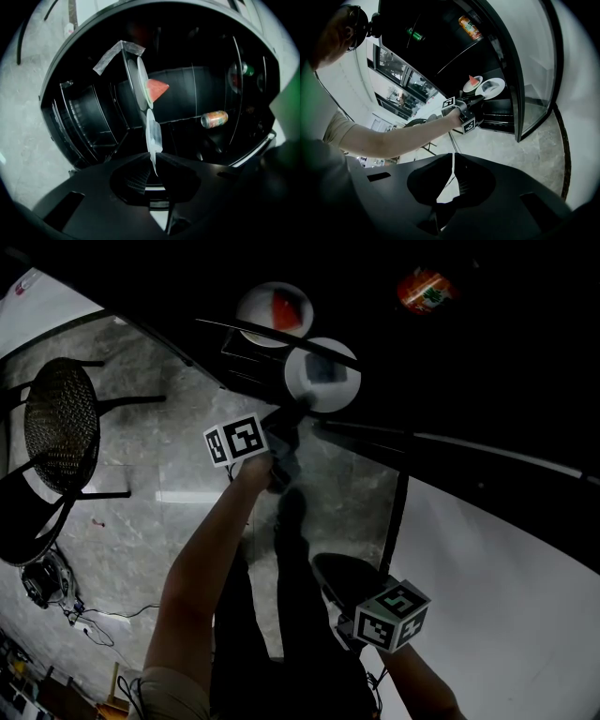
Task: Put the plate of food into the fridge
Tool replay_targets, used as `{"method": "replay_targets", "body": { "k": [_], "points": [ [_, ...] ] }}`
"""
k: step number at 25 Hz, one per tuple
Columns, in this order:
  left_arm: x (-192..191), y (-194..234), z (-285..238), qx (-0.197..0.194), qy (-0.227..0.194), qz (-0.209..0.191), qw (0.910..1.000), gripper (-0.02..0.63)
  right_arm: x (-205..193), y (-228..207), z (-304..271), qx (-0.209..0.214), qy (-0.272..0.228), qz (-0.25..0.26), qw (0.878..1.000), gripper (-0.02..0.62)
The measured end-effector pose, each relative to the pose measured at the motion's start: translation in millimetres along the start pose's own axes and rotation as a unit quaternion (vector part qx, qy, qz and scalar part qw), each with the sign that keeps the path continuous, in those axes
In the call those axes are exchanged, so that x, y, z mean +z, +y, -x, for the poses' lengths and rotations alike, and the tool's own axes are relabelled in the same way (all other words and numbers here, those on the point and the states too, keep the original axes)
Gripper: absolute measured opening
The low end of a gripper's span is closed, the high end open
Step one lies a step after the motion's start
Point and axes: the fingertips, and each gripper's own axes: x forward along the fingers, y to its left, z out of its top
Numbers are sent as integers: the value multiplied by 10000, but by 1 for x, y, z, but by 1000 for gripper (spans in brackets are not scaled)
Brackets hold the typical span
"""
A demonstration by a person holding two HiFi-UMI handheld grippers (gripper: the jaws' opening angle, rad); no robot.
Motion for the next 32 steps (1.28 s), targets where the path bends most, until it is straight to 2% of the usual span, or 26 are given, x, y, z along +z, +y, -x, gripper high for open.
{"method": "replay_targets", "body": {
  "k": [15,27,32],
  "points": [
    [9,-1,-18,-65,-7,110,9999,34,-2,-6,-5,-3,-66,-127,9999,28],
    [16,-3,-33,2,31,-53,10000,34,-3,-8,-5,-1,-52,-141,9999,28],
    [16,-4,-38,-2,250,-63,9997,34,-2,-4,-4,3,-85,-127,9999,28]
  ]
}}
